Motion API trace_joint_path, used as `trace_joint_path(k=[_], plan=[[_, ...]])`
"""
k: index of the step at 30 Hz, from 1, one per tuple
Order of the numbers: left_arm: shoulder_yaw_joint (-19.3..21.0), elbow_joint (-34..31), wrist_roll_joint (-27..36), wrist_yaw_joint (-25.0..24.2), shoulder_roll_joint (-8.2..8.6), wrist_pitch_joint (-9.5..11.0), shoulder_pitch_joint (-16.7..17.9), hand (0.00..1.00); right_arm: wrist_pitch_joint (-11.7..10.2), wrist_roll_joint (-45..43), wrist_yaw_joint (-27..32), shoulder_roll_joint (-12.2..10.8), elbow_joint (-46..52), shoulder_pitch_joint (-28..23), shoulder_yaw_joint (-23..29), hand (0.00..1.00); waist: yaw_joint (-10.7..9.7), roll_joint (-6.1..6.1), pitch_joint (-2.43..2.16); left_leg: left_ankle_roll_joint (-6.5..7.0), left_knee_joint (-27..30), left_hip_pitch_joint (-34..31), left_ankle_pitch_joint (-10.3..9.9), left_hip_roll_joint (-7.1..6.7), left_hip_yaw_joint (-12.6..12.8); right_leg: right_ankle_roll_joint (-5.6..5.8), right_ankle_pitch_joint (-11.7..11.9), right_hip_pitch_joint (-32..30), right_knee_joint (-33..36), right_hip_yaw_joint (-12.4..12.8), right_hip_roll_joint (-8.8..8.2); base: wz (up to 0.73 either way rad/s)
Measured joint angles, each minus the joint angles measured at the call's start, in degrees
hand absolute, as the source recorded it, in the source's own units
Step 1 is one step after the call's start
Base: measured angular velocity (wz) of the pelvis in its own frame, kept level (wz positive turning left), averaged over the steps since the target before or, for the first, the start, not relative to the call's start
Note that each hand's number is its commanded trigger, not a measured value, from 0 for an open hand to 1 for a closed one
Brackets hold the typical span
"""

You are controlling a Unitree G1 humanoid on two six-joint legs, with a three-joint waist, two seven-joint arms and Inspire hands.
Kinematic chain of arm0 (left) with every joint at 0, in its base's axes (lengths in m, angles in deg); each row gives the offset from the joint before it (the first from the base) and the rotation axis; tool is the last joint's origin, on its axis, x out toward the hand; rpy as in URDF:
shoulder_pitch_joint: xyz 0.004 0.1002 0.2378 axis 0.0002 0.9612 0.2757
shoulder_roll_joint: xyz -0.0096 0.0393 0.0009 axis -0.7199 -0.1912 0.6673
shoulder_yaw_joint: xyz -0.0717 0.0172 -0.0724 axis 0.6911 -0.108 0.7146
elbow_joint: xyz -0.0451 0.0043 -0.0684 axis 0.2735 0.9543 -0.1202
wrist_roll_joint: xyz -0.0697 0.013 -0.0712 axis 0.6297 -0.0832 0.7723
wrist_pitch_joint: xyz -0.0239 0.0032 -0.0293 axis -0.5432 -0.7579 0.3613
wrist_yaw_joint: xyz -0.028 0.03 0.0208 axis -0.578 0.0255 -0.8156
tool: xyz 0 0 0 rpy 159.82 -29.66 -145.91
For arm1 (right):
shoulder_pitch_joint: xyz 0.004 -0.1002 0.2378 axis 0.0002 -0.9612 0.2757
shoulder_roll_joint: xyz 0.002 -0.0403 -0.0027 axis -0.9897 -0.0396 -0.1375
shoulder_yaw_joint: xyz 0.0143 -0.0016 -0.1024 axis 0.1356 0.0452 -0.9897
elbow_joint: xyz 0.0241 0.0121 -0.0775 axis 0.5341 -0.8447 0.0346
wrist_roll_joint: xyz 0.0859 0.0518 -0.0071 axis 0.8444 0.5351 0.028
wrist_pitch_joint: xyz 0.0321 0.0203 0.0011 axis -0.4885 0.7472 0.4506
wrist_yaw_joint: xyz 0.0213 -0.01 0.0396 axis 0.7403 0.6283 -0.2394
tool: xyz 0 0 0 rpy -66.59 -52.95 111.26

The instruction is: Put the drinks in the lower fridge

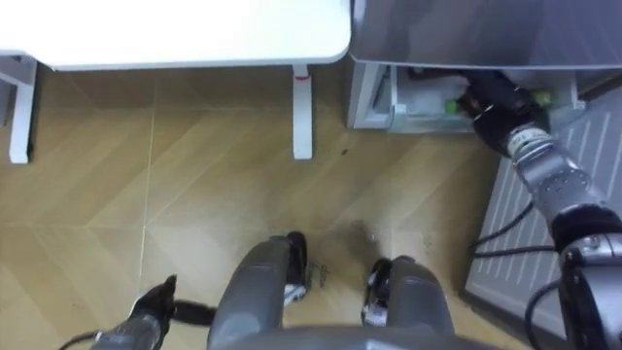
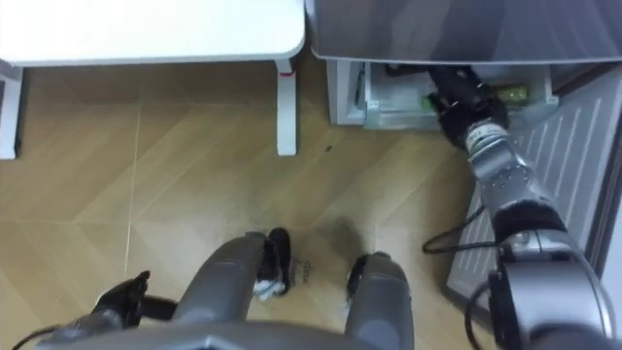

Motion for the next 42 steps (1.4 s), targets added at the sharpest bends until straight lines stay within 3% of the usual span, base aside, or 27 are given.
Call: trace_joint_path(k=[1,4,8,14,17,20,26,38,42], plan=[[0.23,-0.02,0.04,0.00,0.00,0.26,0.37,0.00,-0.34,-1.36,0.74,0.00,0.49,-0.76,0.28,0.00,-0.11,0.10,-0.27,-0.02,-0.25,0.32,0.05,0.00,0.04,-0.01,0.08,0.28,-0.25,0.00,0.01,-0.08],[0.70,1.55,0.64,0.00,0.22,1.74,1.24,0.00,-1.55,-10.40,6.06,-0.01,4.40,-3.60,1.59,0.00,-1.36,0.41,-0.49,0.04,-1.21,1.88,0.28,-0.07,0.69,0.02,0.15,1.40,-0.59,0.37,-0.18,-0.06],[1.14,1.82,0.69,0.44,0.38,2.59,1.59,0.00,-4.74,-25.33,13.97,-0.05,6.32,-5.29,3.09,0.00,-1.72,0.97,-0.43,-0.04,-1.56,2.91,0.31,0.45,0.86,0.21,0.47,2.47,-1.64,1.14,0.83,-0.04],[1.15,4.12,0.81,1.26,1.04,3.75,1.54,0.00,-6.13,-40.00,23.00,-0.24,7.91,-8.55,2.66,0.00,-1.32,1.11,-0.33,-0.36,-3.19,4.22,0.62,0.36,1.42,0.14,0.56,3.02,-2.29,1.58,0.84,-0.05],[1.15,5.06,0.62,1.25,1.62,3.77,1.53,0.00,-6.39,-40.56,25.95,-0.35,7.77,-8.76,2.62,0.00,-1.33,1.15,-0.06,-0.58,-3.77,4.20,0.85,0.30,1.46,0.02,0.49,2.77,-2.38,1.61,0.83,0.00],[1.15,4.99,0.64,1.24,2.05,3.83,1.54,0.00,-8.44,-40.35,27.34,-0.92,6.19,-10.27,2.54,0.00,-1.36,0.99,0.12,-0.69,-3.78,3.91,0.90,0.41,1.27,-0.26,0.21,2.72,-2.40,1.11,0.84,0.06],[1.15,3.79,0.41,1.75,2.20,3.88,1.55,0.00,-8.09,-39.20,27.96,-2.57,4.76,-12.49,1.31,0.00,-1.30,0.82,0.45,-0.72,-2.24,1.10,0.89,0.45,1.38,-0.43,-0.08,0.08,-1.25,0.87,0.50,0.03],[1.06,2.14,-0.70,1.69,1.91,3.77,1.26,0.00,-6.50,-32.44,22.08,-2.65,-6.55,-8.89,-0.75,0.00,-1.00,0.95,0.61,-0.37,-0.45,-1.21,0.74,0.35,0.97,-0.40,-0.58,-1.71,1.07,-0.03,-0.12,0.04],[-0.23,2.62,-1.93,1.63,1.72,3.92,0.39,0.00,-6.47,-25.20,18.77,-1.90,-7.88,-6.65,-1.59,0.00,-0.46,0.92,1.16,-0.40,0.85,-2.58,0.72,0.40,0.92,-0.67,-1.16,-3.27,2.95,0.19,-0.19,0.01]])
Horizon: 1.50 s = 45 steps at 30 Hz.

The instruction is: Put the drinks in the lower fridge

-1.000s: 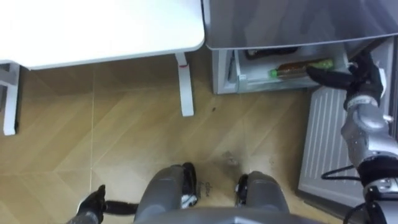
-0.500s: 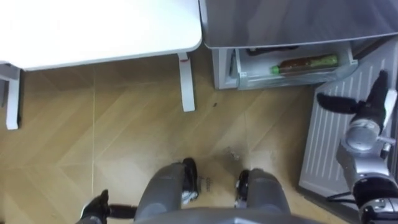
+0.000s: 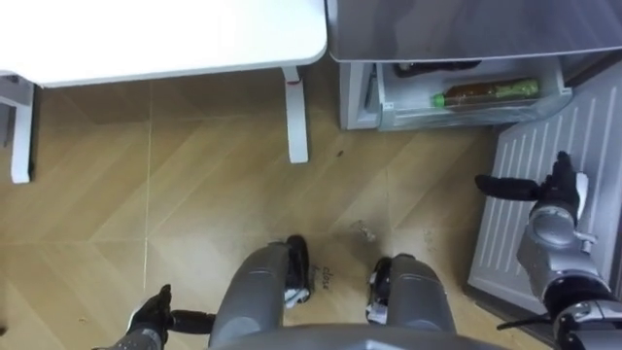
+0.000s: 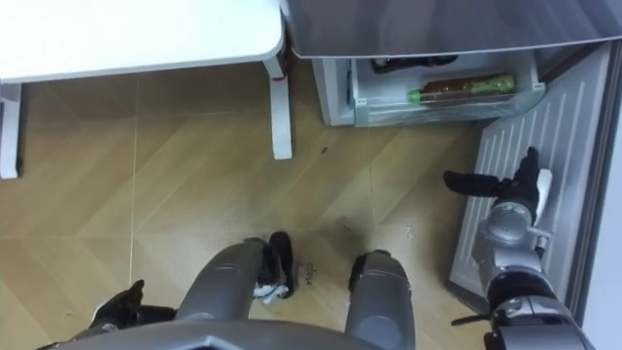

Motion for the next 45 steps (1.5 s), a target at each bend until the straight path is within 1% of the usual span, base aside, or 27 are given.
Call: trace_joint_path(k=[2,4,5,6,7,9,10,12,13,15,16,17,18,19,21,22,23,24,27,29,31,34,39,41,42,44,45], plan=[[-0.32,0.01,0.02,-0.06,-0.11,-0.15,-0.24,0.00,0.02,3.45,-0.98,0.59,-0.19,1.11,-0.45,0.00,0.44,0.03,0.03,-0.06,1.08,-1.53,-0.03,0.12,-0.11,-0.24,-0.27,-1.54,1.28,0.06,0.01,0.02],[-0.33,0.01,0.02,-0.06,-0.23,-0.47,-0.41,0.00,0.36,9.91,-2.47,1.46,-2.40,3.54,-0.43,0.00,0.98,-0.03,0.09,-0.28,3.68,-3.86,-0.57,0.09,-0.48,-0.57,-1.46,-3.75,4.24,0.02,-0.49,0.10],[-0.33,-0.01,0.03,-0.05,-0.26,-0.53,-0.39,0.00,0.72,11.49,-2.85,1.83,-2.41,3.85,-0.42,0.00,1.03,-0.06,0.12,-0.29,4.44,-4.38,-0.82,0.09,-0.50,-0.61,-1.83,-4.27,5.12,0.02,-0.63,0.09],[-0.34,-0.02,0.06,-0.06,-0.43,-0.61,-0.11,0.00,1.17,14.81,-4.00,2.33,-2.42,4.43,-0.43,0.00,1.20,-0.29,0.25,-0.30,5.72,-5.15,-1.30,0.09,-0.49,-0.73,-2.60,-5.17,6.80,0.11,-0.96,0.07],[-0.48,-0.04,0.06,-0.07,-0.57,-0.76,0.11,0.00,1.22,16.62,-4.56,2.42,-2.41,4.63,-0.43,0.00,1.20,-0.32,0.23,-0.33,6.35,-5.59,-1.48,0.11,-0.54,-0.78,-2.91,-5.58,7.42,0.11,-1.02,0.07],[-1.21,-0.48,0.00,-0.19,-1.46,-1.82,0.31,0.00,1.25,24.68,-7.01,2.68,-2.39,5.98,-0.32,0.00,1.13,-0.40,0.28,-0.60,8.88,-7.77,-2.03,0.16,-1.28,-1.30,-3.79,-7.39,10.03,-0.32,-1.32,0.10],[-1.21,-0.47,0.00,-0.18,-1.56,-1.91,0.22,0.00,1.27,27.00,-7.74,2.84,-2.43,6.32,-0.32,0.00,1.14,-0.43,0.29,-0.65,9.58,-8.47,-2.12,0.15,-1.44,-1.37,-4.04,-7.98,10.73,-0.36,-1.40,0.13],[-1.42,-1.20,0.09,-0.17,-1.58,-2.57,0.22,0.00,1.96,35.09,-9.99,3.34,-3.29,8.08,-0.24,0.00,1.18,-0.64,0.35,-0.69,12.13,-10.66,-2.68,0.17,-1.63,-1.66,-5.02,-10.09,13.62,-0.31,-1.81,0.07],[-1.42,-1.34,0.08,-0.20,-1.59,-2.78,0.23,0.00,2.04,36.90,-10.52,3.36,-3.51,8.49,-0.24,0.00,1.19,-0.64,0.35,-0.72,12.96,-11.32,-2.98,0.26,-1.74,-1.72,-5.34,-10.66,14.38,-0.25,-1.76,0.00],[-1.44,-1.72,0.08,-0.29,-1.67,-3.33,0.16,0.00,2.46,44.23,-12.22,3.41,-4.65,10.24,-0.24,0.00,1.58,-0.90,0.37,-0.85,16.83,-13.79,-4.28,0.54,-1.88,-1.99,-6.75,-13.05,18.15,0.15,-1.88,0.00],[-1.45,-1.74,0.08,-0.39,-1.67,-3.45,0.16,0.00,2.46,45.70,-12.58,3.46,-4.64,10.35,-0.24,0.00,1.69,-0.96,0.34,-0.84,17.75,-14.39,-4.56,0.54,-1.93,-2.07,-7.17,-13.55,19.13,0.17,-2.05,0.00],[-1.49,-1.98,0.08,-0.41,-1.79,-3.68,0.17,0.00,2.46,48.37,-13.04,3.58,-4.63,10.71,-0.23,0.00,1.84,-1.25,0.30,-0.87,19.54,-15.82,-5.08,0.51,-1.98,-2.15,-7.95,-14.93,21.08,0.36,-2.35,0.05],[-1.41,-2.29,0.07,-0.40,-1.99,-3.88,0.08,0.00,2.47,51.27,-13.55,3.65,-4.63,11.42,-0.17,0.00,2.11,-1.95,0.38,-0.89,21.13,-17.48,-5.34,0.45,-1.88,-2.28,-8.54,-16.82,23.12,0.76,-2.66,0.03],[-1.36,-2.35,0.05,-0.34,-2.06,-3.90,0.05,0.00,2.51,52.39,-13.81,3.66,-4.64,11.83,-0.06,0.00,2.23,-2.31,0.45,-0.96,21.92,-18.32,-5.48,0.39,-1.88,-2.42,-8.78,-17.82,24.10,0.99,-2.78,0.06],[-1.41,-3.05,0.04,-0.45,-2.07,-5.05,0.34,0.00,2.58,56.18,-15.38,3.76,-4.63,13.10,0.47,0.00,2.48,-3.07,0.39,-1.08,25.42,-21.17,-6.28,0.28,-2.41,-2.72,-10.06,-20.25,27.68,0.97,-3.28,0.11],[-1.41,-3.47,0.03,-0.51,-2.07,-5.48,0.57,0.00,2.62,57.41,-16.33,3.77,-4.62,13.90,0.49,0.00,2.49,-3.19,0.36,-1.44,26.90,-22.21,-6.82,0.27,-2.93,-2.77,-10.66,-20.91,28.96,0.84,-3.42,0.12],[-1.42,-3.60,0.00,-0.53,-2.06,-5.57,0.59,0.00,2.75,57.73,-16.84,3.87,-4.61,14.43,0.50,0.00,2.46,-3.20,0.37,-1.48,27.57,-22.73,-6.93,0.17,-3.26,-2.74,-10.97,-21.12,29.60,0.58,-3.60,0.16],[-1.39,-3.90,-0.02,-0.52,-2.07,-5.59,0.58,0.00,2.95,58.65,-17.83,4.25,-4.42,15.28,0.52,0.00,2.48,-3.50,0.26,-1.45,28.60,-23.66,-7.09,-0.05,-3.49,-2.69,-11.58,-21.85,30.80,0.33,-4.10,0.17],[-1.38,-4.60,-0.06,-0.50,-2.08,-5.58,0.57,0.00,3.22,59.65,-18.74,5.02,-4.50,17.35,0.51,0.00,2.97,-3.77,0.27,-1.36,30.37,-25.37,-7.17,-0.11,-4.15,-2.86,-12.23,-22.79,32.43,-0.32,-4.41,0.11],[-1.50,-4.85,0.07,-0.57,-2.07,-6.19,0.55,0.00,3.22,60.47,-18.66,5.13,-4.48,17.36,0.51,0.00,3.30,-4.26,0.33,-1.32,31.10,-25.96,-7.20,-0.17,-4.15,-2.84,-12.33,-23.35,33.29,-0.26,-4.64,0.05],[-1.41,-5.21,0.07,-0.57,-2.19,-6.50,0.55,0.00,3.33,61.66,-18.53,5.52,-4.33,17.44,0.53,0.00,3.39,-5.21,0.32,-1.41,31.51,-26.75,-7.14,-0.89,-4.11,-3.24,-12.78,-24.27,34.44,-0.20,-5.91,0.09],[-1.41,-5.38,0.06,-0.95,-2.46,-6.50,0.57,0.00,3.37,62.46,-17.49,5.58,-4.34,17.49,0.53,0.00,3.91,-6.00,0.29,-1.59,31.58,-26.85,-7.02,-1.07,-4.22,-3.39,-12.91,-24.28,34.80,-0.36,-6.11,0.07],[-0.66,-6.05,0.05,-1.24,-2.77,-6.36,1.55,0.00,3.48,63.55,-15.90,5.94,-4.27,18.03,0.80,0.00,4.47,-6.09,0.30,-1.74,31.95,-27.72,-6.93,-1.29,-4.97,-3.56,-13.01,-24.35,34.91,-1.33,-6.18,0.04],[0.54,-6.10,0.06,-1.22,-2.77,-6.17,1.71,0.00,3.30,63.64,-15.09,6.29,-4.26,18.15,1.83,0.00,5.03,-6.08,0.30,-1.90,31.92,-28.06,-6.82,-1.73,-5.35,-3.75,-13.13,-24.38,34.96,-1.88,-6.77,0.14],[0.99,-6.15,0.07,-1.15,-2.83,-6.04,1.72,0.00,2.97,63.91,-14.55,6.92,-4.26,18.17,2.05,0.00,5.59,-6.08,0.30,-1.89,31.89,-28.33,-6.70,-2.06,-5.53,-3.71,-13.29,-24.42,35.07,-2.16,-7.10,0.16],[1.03,-5.96,0.09,-1.08,-3.13,-5.64,2.02,0.00,2.56,64.26,-13.38,7.46,-4.27,18.79,2.03,0.00,6.35,-6.13,0.34,-1.81,31.89,-28.59,-6.63,-2.26,-5.67,-3.48,-13.50,-24.44,35.11,-2.36,-7.30,0.13],[1.02,-5.89,0.09,-1.06,-3.39,-5.33,2.42,0.00,2.14,64.27,-12.58,7.55,-4.28,19.31,2.01,0.00,6.97,-6.25,0.41,-1.80,31.89,-28.63,-6.64,-2.32,-5.69,-3.62,-13.58,-24.43,35.11,-2.54,-7.63,0.12]])
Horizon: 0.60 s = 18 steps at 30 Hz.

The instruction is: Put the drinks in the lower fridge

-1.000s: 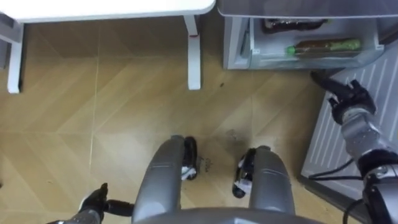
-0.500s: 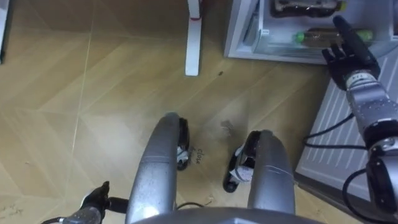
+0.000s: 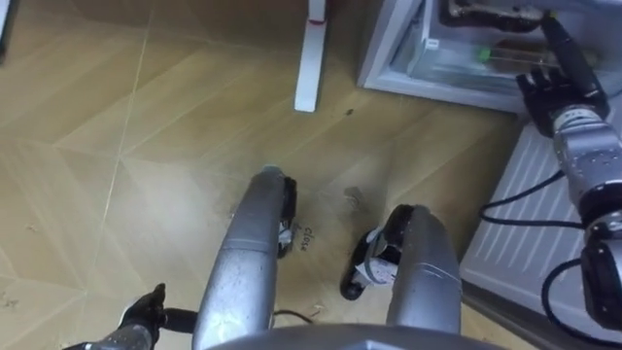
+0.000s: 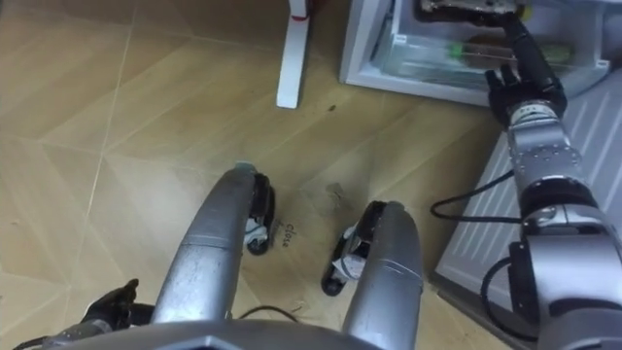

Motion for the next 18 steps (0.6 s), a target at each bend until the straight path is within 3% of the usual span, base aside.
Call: trace_joint_path(k=[6,13,18], plan=[[-0.16,0.35,-0.12,0.43,-0.90,0.21,1.77,0.00,-3.19,0.34,1.41,0.28,-0.01,0.61,-0.08,0.00,2.42,-0.22,0.17,0.13,-0.05,-0.46,-0.07,-0.64,-0.35,0.27,-0.52,0.04,0.12,-0.61,-0.60,0.06],[0.06,-1.57,-1.68,0.20,-1.95,0.26,4.79,0.00,-5.51,0.96,4.29,0.39,0.14,1.95,-0.02,0.00,3.44,0.02,0.35,-0.15,0.41,-0.93,-0.07,-0.93,-1.21,-0.24,-1.68,0.34,1.01,-1.68,-1.29,0.09],[0.95,-2.87,-2.78,0.08,-2.57,0.42,5.72,0.00,-8.19,1.20,7.54,0.41,2.91,1.99,-0.02,0.00,5.07,0.32,0.45,-1.07,0.75,-1.72,0.18,-0.94,-1.71,-1.48,-2.51,-0.50,2.14,-1.97,-1.42,0.02]])
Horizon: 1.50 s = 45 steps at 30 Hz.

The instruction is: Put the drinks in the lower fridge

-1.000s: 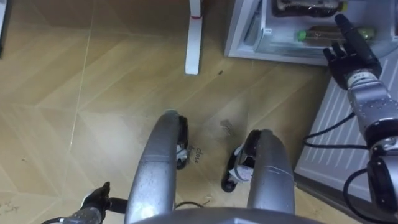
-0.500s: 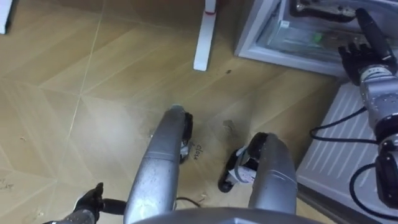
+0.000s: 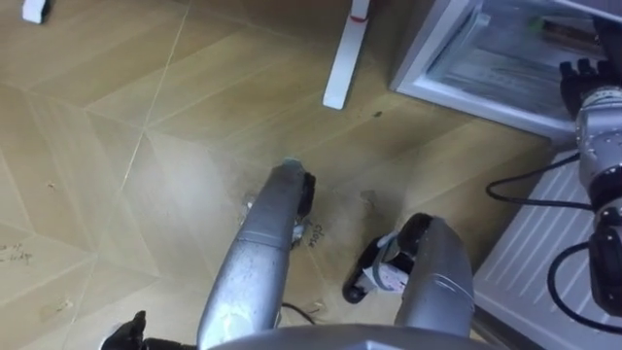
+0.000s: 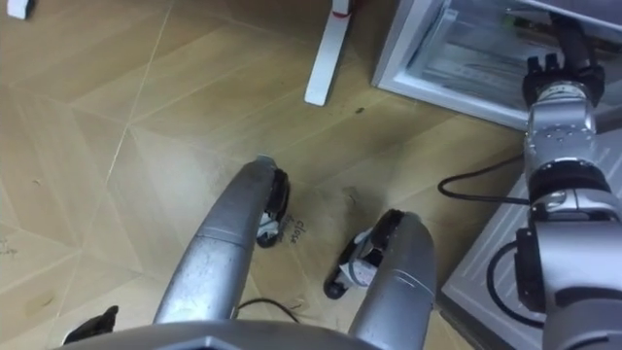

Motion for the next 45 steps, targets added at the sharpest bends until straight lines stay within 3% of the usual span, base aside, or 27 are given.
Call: trace_joint_path(k=[3,9,21,31,37,39,45], plan=[[0.50,-1.31,-0.03,0.02,-0.02,0.83,1.42,0.00,-1.70,0.78,1.05,0.00,1.92,0.01,0.02,0.00,0.60,0.44,0.13,-0.61,1.02,-0.71,-0.22,0.08,-0.63,-0.70,-0.61,-0.42,1.16,-0.52,-0.08,0.05],[0.62,-1.21,0.01,0.05,-0.02,0.92,2.39,0.00,-3.08,0.81,3.70,-0.12,5.39,0.01,0.40,0.00,0.88,1.38,-0.01,-1.29,1.36,-1.49,0.01,0.27,-1.21,-1.63,-1.03,-0.89,1.81,-1.25,-0.22,0.02],[-0.84,-1.33,0.01,0.58,-0.02,0.79,2.51,0.00,-4.69,4.11,3.66,-0.02,5.64,0.59,0.81,0.00,1.27,3.35,-0.08,-1.33,1.44,-1.21,0.04,0.27,-1.20,-1.64,-1.01,-0.71,1.84,-1.10,-0.08,0.00],[-1.25,-1.57,-0.60,0.08,-0.02,0.67,2.53,0.00,-4.85,3.28,3.56,-0.28,5.65,0.71,1.03,0.00,1.13,3.62,-0.15,-1.32,0.51,-0.50,0.21,0.33,-0.57,-1.46,-0.65,-0.39,1.18,-0.84,-0.26,0.00],[-2.28,-3.09,-2.58,-0.34,-0.02,-0.38,2.75,0.00,-3.57,3.23,-1.47,-0.74,0.52,0.54,0.50,0.00,1.20,3.78,-0.13,-1.40,-2.79,2.89,0.58,0.57,-0.88,-1.24,0.66,3.05,-2.64,-1.60,0.70,-0.02],[-2.82,-3.80,-2.67,-0.79,0.00,-0.67,3.14,0.00,-1.63,1.75,-6.27,-1.06,-2.56,-0.20,-0.35,0.00,1.23,4.13,-0.05,-1.16,-4.63,4.91,0.79,1.42,-1.16,-1.67,1.84,5.31,-5.52,-2.46,1.75,-0.12],[-4.52,-3.83,-2.30,-1.20,0.02,-0.35,2.36,0.00,3.79,-7.54,-15.25,-2.78,-5.54,-4.65,-6.99,0.00,0.48,4.33,-0.07,-1.00,-10.86,11.26,1.55,1.31,-1.47,-0.34,3.43,12.14,-12.89,-3.84,2.89,0.04]])
